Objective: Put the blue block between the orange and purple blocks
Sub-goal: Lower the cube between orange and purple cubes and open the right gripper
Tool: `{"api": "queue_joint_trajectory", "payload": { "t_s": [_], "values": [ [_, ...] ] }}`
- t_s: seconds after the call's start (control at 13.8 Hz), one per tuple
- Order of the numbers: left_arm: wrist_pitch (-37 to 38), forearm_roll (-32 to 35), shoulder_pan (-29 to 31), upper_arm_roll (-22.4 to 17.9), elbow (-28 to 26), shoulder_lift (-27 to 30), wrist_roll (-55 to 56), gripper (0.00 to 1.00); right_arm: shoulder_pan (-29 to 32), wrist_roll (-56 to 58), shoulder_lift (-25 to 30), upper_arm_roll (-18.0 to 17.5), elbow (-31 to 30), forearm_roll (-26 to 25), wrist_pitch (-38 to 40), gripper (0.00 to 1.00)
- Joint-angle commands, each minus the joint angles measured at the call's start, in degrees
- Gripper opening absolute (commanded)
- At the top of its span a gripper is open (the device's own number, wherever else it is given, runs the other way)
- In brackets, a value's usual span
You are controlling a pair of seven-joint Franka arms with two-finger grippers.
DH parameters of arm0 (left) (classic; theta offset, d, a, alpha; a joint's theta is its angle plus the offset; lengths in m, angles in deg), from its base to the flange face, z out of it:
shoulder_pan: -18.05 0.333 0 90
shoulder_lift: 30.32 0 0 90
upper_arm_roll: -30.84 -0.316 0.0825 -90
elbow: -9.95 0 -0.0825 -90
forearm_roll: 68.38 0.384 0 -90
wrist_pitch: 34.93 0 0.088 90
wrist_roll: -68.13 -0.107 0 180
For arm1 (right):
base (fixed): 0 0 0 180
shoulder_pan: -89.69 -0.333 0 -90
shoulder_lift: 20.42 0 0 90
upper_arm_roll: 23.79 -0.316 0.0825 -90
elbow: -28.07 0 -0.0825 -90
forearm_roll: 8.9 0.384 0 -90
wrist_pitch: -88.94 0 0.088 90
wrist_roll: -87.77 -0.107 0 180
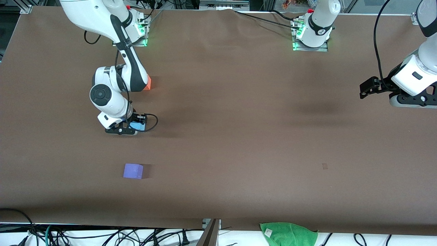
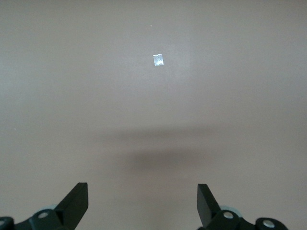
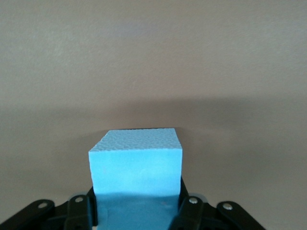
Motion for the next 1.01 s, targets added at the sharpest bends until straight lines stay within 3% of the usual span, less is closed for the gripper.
{"api": "queue_joint_trajectory", "payload": {
  "t_s": [0.0,0.14,0.22,0.29,0.36,0.51,0.8,0.94],
  "values": [
    [1.05,1.30,-0.14,0.14,0.74,0.19,0.25,1.00,-0.12,4.32,1.98,-0.29,-2.98,1.38,-2.03,0.44],
    [0.97,1.48,-0.05,0.14,0.82,0.19,0.34,1.00,-0.21,4.86,1.63,-0.38,-2.98,1.38,-2.03,0.44],
    [0.97,1.48,0.04,0.05,0.82,0.27,0.26,1.00,-0.21,4.86,1.54,-0.38,-2.98,1.38,-1.94,0.52],
    [0.97,1.48,0.04,0.05,1.17,0.27,0.34,1.00,-0.21,4.86,1.54,-0.29,-2.46,1.38,-1.59,0.91],
    [1.05,1.48,0.04,0.05,1.09,0.27,0.34,1.00,-0.21,5.29,2.15,-0.29,-1.93,1.38,-1.24,1.00],
    [1.05,1.57,-0.05,0.14,1.09,0.19,0.34,1.00,-0.12,6.96,4.34,0.50,1.65,1.20,3.65,1.00],
    [1.05,1.57,-0.05,0.14,1.09,0.19,0.34,1.00,-0.04,11.09,4.71,5.76,20.62,0.94,29.38,1.00],
    [1.05,1.48,0.04,0.05,1.09,0.27,0.34,1.00,0.05,11.71,4.62,7.87,27.14,0.41,36.44,1.00]
  ]
}}
